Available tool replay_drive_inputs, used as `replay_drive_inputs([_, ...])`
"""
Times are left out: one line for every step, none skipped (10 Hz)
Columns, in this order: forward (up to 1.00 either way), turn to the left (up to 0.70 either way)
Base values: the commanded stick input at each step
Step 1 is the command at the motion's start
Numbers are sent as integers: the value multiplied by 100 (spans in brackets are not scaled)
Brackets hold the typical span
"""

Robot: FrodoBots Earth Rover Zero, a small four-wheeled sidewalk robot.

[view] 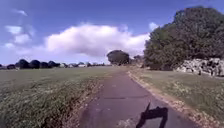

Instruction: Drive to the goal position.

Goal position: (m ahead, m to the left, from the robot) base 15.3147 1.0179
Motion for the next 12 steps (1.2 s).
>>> replay_drive_inputs([70, 14])
replay_drive_inputs([70, 10])
replay_drive_inputs([70, 5])
replay_drive_inputs([70, 2])
replay_drive_inputs([70, 1])
replay_drive_inputs([70, 1])
replay_drive_inputs([70, 1])
replay_drive_inputs([70, 1])
replay_drive_inputs([70, 1])
replay_drive_inputs([70, 1])
replay_drive_inputs([70, 1])
replay_drive_inputs([70, 1])
